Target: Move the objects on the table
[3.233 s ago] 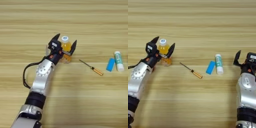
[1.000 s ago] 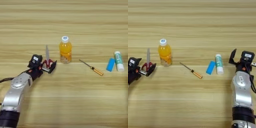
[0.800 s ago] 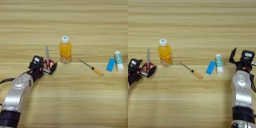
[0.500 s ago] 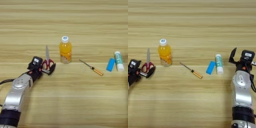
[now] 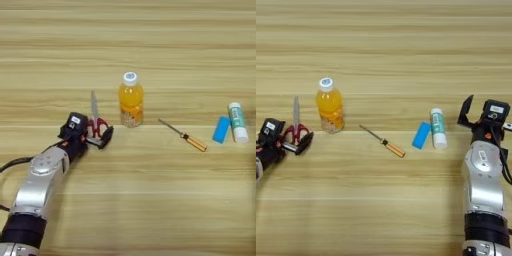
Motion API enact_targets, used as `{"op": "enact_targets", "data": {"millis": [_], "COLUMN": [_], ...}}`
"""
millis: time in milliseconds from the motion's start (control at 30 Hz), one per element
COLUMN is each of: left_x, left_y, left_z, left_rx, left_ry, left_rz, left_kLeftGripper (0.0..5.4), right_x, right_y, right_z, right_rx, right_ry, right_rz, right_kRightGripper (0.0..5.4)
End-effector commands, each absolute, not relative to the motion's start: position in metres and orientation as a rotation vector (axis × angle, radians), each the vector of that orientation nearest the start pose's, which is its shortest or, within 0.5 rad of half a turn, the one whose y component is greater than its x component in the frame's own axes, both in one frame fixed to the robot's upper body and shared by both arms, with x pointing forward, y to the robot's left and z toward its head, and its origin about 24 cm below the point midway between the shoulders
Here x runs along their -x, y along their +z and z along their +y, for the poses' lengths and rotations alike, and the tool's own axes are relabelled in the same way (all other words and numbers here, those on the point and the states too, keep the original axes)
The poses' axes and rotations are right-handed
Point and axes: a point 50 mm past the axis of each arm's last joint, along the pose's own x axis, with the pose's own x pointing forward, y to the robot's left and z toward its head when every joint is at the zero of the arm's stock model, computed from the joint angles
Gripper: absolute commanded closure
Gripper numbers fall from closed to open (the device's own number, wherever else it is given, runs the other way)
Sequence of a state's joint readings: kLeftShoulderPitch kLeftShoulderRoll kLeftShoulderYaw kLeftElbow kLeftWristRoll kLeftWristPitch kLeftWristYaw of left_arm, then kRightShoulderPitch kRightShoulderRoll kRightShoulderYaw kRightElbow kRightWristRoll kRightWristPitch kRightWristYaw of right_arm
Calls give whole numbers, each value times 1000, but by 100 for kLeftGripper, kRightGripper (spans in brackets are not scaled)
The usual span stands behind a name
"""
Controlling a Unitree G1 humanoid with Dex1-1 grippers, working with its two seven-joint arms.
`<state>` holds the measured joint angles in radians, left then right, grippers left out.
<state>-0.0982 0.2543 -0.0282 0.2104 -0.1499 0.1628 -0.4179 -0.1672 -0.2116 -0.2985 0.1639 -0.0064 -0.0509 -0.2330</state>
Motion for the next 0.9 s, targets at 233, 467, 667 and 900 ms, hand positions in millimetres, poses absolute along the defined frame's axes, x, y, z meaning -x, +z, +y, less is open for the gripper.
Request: {"op": "enact_targets", "data": {"millis": [233,467,667,900], "left_x": [-263,-263,-266,-270], "left_y": [5,4,2,1], "left_z": [173,177,182,188], "left_rx": [-80,-95,-101,-100], "left_ry": [-437,-410,-377,-339], "left_rz": [311,317,319,317], "left_kLeftGripper": [5,5,5,5], "right_x": [-273,-273,-273,-273], "right_y": [74,75,75,75], "right_z": [-263,-262,-262,-261], "right_rx": [156,156,156,156], "right_ry": [-509,-509,-509,-507], "right_rz": [-101,-102,-101,-99], "right_kRightGripper": [0,0,0,0]}}
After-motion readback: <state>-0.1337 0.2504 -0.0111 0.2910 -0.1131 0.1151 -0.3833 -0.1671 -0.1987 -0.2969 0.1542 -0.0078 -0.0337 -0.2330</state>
